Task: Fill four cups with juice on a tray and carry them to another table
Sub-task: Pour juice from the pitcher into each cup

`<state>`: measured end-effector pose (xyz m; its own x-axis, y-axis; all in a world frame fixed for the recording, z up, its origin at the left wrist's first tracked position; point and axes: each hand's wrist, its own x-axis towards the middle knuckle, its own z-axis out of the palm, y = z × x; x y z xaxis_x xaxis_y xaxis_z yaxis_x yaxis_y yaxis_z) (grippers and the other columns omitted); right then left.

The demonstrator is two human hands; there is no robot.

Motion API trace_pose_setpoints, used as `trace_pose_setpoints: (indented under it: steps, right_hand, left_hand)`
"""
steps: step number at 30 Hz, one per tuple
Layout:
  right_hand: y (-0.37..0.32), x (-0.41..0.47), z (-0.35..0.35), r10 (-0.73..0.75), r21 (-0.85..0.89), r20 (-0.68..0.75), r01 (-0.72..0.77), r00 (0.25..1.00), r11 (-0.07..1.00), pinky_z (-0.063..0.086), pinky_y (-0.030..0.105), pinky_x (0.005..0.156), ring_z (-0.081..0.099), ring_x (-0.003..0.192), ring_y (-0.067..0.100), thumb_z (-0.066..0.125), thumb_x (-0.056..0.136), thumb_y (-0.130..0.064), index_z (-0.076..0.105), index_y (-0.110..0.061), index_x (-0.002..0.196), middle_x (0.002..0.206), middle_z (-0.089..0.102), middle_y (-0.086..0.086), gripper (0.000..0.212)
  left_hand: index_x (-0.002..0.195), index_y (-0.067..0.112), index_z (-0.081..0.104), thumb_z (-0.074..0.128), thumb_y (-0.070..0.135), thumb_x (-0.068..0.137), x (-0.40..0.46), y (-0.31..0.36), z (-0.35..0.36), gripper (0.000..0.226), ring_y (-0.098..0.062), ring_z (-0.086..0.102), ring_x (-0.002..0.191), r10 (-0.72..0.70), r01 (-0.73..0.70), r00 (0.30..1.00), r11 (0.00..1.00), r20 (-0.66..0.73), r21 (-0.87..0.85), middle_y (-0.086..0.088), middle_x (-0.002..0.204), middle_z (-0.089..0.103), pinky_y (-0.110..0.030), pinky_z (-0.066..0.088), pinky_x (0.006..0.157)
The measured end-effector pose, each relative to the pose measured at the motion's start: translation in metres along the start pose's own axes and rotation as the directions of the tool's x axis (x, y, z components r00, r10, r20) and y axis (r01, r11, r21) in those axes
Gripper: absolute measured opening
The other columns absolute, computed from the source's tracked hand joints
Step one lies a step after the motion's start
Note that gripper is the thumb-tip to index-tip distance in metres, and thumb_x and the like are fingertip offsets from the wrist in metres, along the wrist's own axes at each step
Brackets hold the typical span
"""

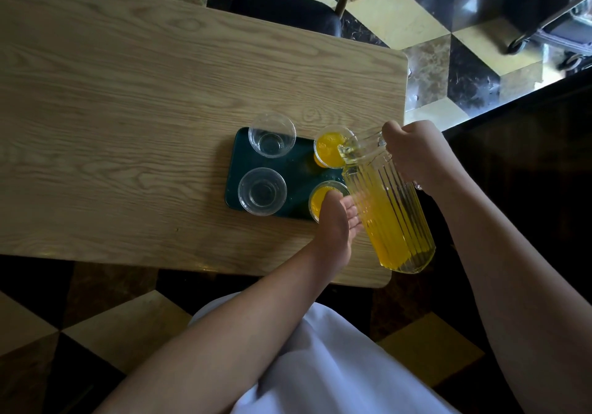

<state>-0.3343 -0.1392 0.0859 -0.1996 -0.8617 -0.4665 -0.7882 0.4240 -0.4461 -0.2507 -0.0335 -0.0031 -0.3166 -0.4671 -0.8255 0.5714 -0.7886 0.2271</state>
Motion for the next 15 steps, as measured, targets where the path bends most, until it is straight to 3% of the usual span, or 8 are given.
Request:
trace_pose_setpoints:
  steps: [6,10,13,15]
  right_hand:
    - [-0.001,-0.009,0.003,-0.011,0.031,-0.005,0.011,1.000,0.999,0.029,0.028,0.049,0.035,0.038,0.024,0.043,0.092,-0.028,0.040,-0.010,0.049,0.045,0.042,0.009,0.046]
    - [-0.005,-0.015,0.006,-0.019,0.037,-0.010,0.020,1.000,0.999,0.032,0.028,0.051,0.038,0.041,0.025,0.043,0.090,-0.031,0.043,-0.008,0.052,0.048,0.044,0.012,0.044]
    - [-0.013,-0.018,0.009,-0.021,0.029,-0.012,0.022,1.000,0.999,0.034,0.028,0.052,0.040,0.042,0.024,0.043,0.089,-0.032,0.052,-0.006,0.061,0.050,0.046,0.013,0.039]
    - [-0.020,-0.020,0.011,-0.025,0.029,-0.016,0.026,1.000,0.999,0.034,0.026,0.050,0.040,0.039,0.024,0.043,0.090,-0.032,0.052,-0.006,0.060,0.048,0.046,0.012,0.040]
  left_hand:
    - [0.149,0.003,0.039,0.021,0.032,0.096,-0.007,-0.001,-0.009,0.062,-0.033,0.039,0.141,0.024,-0.024,1.000,0.999,-0.012,0.034,-0.020,0.152,0.043,-0.041,0.032,0.112]
    - [0.151,0.000,0.032,0.021,0.030,0.098,-0.010,0.002,-0.015,0.062,-0.036,0.035,0.143,0.035,-0.035,0.999,0.999,-0.012,0.002,-0.017,0.140,0.054,-0.043,0.031,0.113]
    - [0.149,0.001,0.037,0.020,0.031,0.098,-0.014,0.006,-0.021,0.061,-0.034,0.038,0.142,0.046,-0.046,0.999,0.999,0.026,0.009,-0.020,0.147,0.049,-0.039,0.035,0.106]
    - [0.148,0.000,0.039,0.021,0.032,0.098,-0.014,0.009,-0.027,0.062,-0.034,0.041,0.139,0.059,-0.059,0.998,0.998,0.037,0.023,-0.017,0.137,0.058,-0.039,0.036,0.103]
